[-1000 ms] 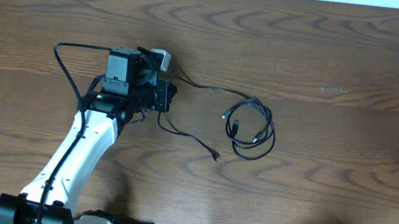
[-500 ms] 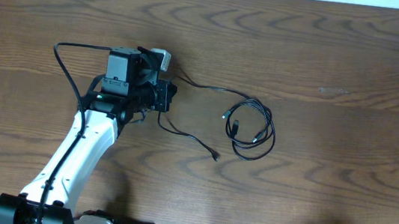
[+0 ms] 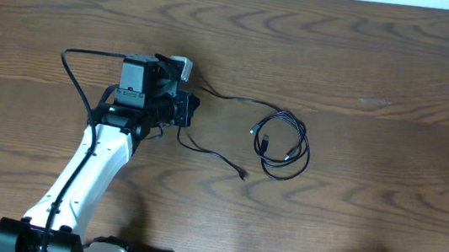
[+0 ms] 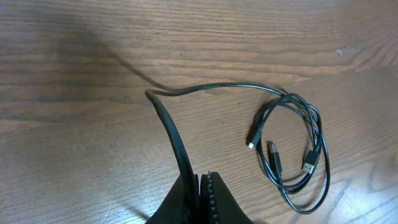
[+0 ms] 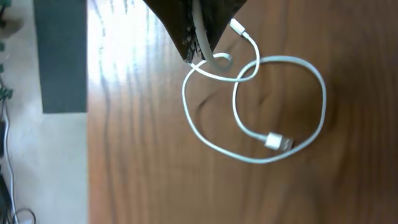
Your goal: Untangle cables
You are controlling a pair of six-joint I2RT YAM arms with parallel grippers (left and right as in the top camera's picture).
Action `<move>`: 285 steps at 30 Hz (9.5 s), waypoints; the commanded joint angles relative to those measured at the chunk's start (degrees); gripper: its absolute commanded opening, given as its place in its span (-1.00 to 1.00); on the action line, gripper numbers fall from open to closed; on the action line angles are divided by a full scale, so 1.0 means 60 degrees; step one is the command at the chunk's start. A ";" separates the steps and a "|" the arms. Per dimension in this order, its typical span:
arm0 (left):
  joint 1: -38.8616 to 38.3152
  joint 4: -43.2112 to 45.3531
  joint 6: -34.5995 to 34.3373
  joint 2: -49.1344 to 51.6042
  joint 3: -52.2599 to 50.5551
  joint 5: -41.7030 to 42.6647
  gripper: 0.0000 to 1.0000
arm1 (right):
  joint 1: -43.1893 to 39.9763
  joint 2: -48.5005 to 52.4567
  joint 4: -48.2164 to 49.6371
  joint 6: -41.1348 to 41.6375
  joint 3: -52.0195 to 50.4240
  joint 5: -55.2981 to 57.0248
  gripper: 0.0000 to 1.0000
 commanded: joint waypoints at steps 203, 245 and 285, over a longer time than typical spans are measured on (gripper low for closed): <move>0.0248 0.0302 -0.0554 -0.2779 -0.0248 0.4164 -0.83 | 1.5183 -0.0295 -0.0754 -0.5960 0.1934 -0.6371 0.45; -0.1246 0.0659 -0.0550 -0.2492 -0.0248 0.2721 -0.83 | 1.5580 -0.0404 0.0004 -0.7373 0.1938 -0.5180 0.64; -0.1246 0.0164 -0.0481 -0.2492 -0.0248 0.2433 -0.83 | 1.5416 -0.0878 0.2022 -0.5151 0.1993 -0.1450 -0.98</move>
